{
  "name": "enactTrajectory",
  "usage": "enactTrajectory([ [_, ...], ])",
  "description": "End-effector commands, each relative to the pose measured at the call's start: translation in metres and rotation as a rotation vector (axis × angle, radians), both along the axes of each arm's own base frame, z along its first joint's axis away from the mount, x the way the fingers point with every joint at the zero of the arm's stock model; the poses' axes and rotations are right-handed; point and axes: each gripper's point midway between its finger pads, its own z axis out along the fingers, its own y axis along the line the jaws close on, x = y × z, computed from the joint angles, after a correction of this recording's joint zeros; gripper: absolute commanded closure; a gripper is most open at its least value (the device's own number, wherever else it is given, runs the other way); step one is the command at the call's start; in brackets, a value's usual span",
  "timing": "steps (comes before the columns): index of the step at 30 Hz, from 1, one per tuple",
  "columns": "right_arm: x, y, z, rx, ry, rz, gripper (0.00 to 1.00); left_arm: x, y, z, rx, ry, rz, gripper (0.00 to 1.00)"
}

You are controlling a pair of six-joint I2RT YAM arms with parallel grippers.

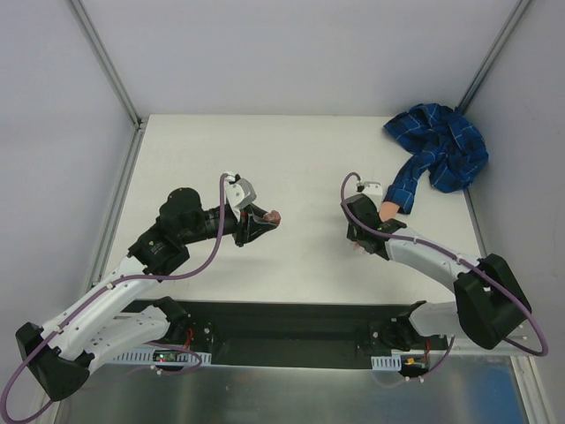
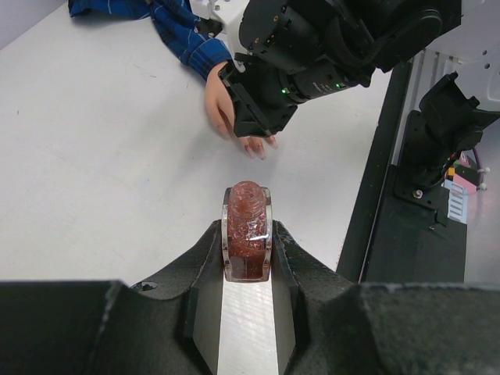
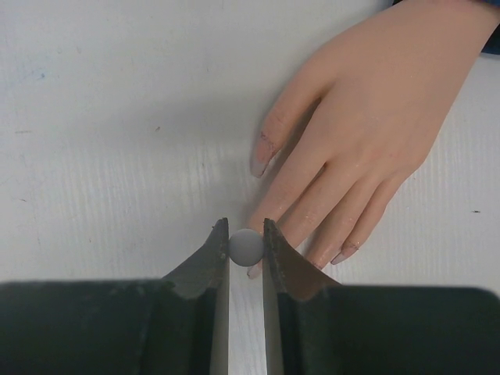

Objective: Paint the nails

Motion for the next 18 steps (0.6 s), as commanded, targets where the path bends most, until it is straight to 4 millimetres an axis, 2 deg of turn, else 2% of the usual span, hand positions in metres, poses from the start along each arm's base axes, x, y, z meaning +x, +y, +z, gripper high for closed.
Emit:
enactTrajectory([
  [1,0.0173,0.0029,0.0178,0.013,-0.060,-0.018,0.99,-0.0049,-0.0035,0.0177,-0.040,-0.031,-0.026,1.00],
  [18,0.0208,0.0023,0.0106,0.007,-0.031,-0.015,0.99,-0.0055,-0.0032,0.0186,-0.041,-0.035,-0.028,1.00],
])
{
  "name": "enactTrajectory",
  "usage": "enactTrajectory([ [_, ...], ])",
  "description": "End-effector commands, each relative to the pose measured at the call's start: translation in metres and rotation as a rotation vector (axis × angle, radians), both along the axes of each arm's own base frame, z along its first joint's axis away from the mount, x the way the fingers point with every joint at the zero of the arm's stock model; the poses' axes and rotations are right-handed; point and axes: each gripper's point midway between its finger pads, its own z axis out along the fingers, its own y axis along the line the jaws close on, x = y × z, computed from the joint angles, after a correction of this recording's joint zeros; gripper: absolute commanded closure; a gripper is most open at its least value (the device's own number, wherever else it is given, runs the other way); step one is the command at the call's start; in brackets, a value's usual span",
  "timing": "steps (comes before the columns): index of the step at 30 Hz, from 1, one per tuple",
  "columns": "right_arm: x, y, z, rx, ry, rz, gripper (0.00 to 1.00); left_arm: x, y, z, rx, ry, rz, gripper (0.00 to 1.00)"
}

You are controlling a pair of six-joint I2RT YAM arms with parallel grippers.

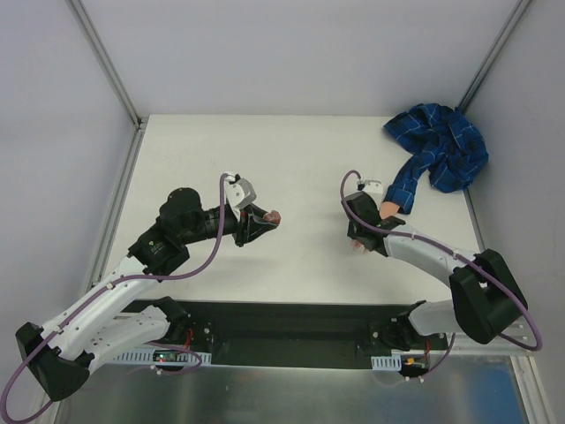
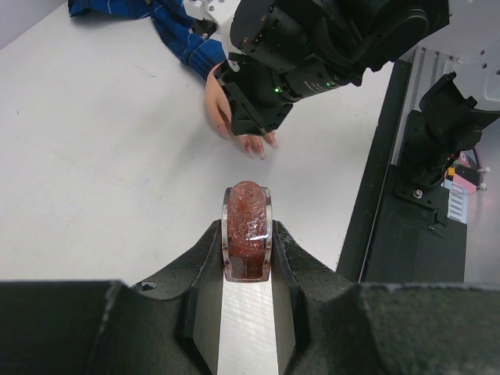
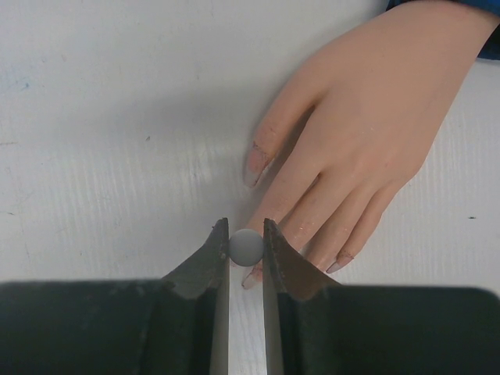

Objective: Paint the nails

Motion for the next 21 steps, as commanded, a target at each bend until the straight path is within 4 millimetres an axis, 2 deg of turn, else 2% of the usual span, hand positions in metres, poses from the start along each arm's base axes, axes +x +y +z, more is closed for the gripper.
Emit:
enactTrajectory([
  [1,0.0139,0.0060,0.0136,0.017,-0.041,-0.002,0.99,-0.0057,-0.0030,0.0190,-0.043,-0.034,-0.027,1.00],
  [21,0.0146,0.0079,0.0116,0.023,-0.022,0.015,0.99,-0.0061,-0.0029,0.0195,-0.043,-0.037,-0.029,1.00],
])
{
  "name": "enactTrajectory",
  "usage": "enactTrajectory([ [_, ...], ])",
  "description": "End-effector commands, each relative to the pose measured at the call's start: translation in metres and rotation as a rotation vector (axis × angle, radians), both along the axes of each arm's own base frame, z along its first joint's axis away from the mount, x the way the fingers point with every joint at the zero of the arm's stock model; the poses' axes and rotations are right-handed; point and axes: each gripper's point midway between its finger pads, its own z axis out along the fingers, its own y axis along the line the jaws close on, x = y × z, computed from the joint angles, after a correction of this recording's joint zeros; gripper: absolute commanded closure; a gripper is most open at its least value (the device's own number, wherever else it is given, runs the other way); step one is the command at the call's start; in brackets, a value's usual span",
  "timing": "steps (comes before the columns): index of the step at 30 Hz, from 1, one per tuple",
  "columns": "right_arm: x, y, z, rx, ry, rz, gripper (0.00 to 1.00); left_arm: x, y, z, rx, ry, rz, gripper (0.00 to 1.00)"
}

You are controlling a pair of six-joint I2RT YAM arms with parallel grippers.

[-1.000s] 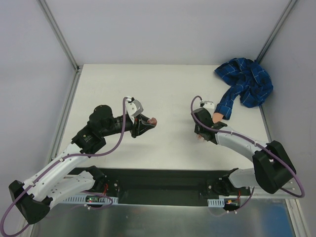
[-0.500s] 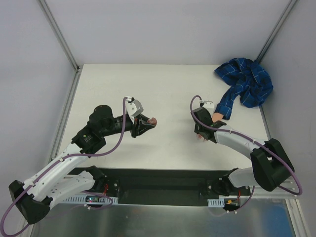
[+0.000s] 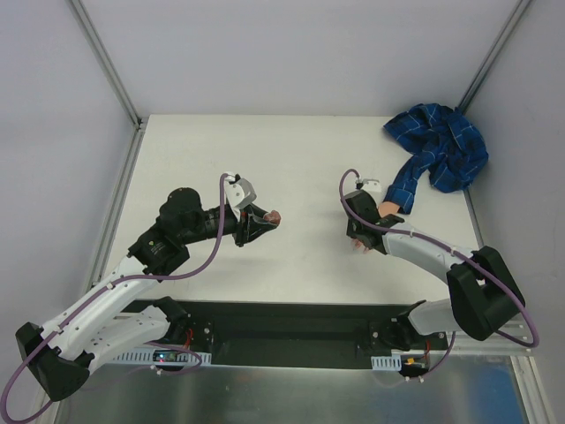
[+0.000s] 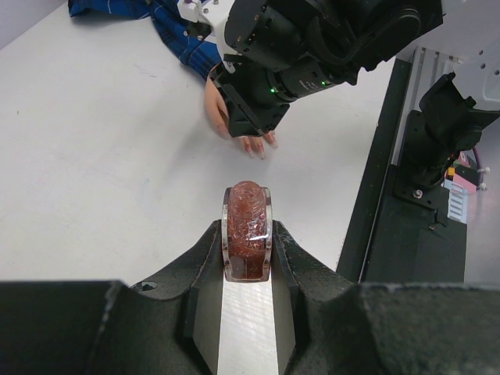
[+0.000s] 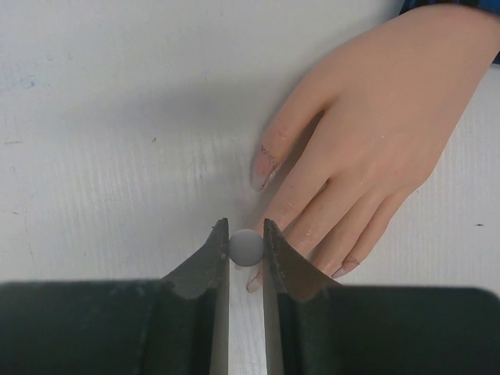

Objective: Paint the nails

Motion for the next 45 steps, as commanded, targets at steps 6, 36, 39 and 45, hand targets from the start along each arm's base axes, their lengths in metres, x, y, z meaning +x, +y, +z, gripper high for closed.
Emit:
enactTrajectory([
  [6,0.0103,0.0048,0.0132,0.018,-0.027,-0.009,0.99,-0.0061,-0.0032,0.0190,-0.042,-0.035,-0.030,1.00],
  [36,0.0078,-0.0012,0.0105,-0.002,-0.009,-0.048,0.99,-0.0068,-0.0031,0.0198,-0.044,-0.033,-0.032,1.00],
  [39,0.0077,-0.0007,0.0097,-0.005,-0.002,-0.045,0.99,-0.0070,-0.0031,0.0198,-0.044,-0.033,-0.033,1.00],
  [45,0.0088,0.0018,0.0087,-0.006,0.009,-0.033,0.99,-0.0071,-0.0034,0.0194,-0.044,-0.032,-0.035,1.00],
])
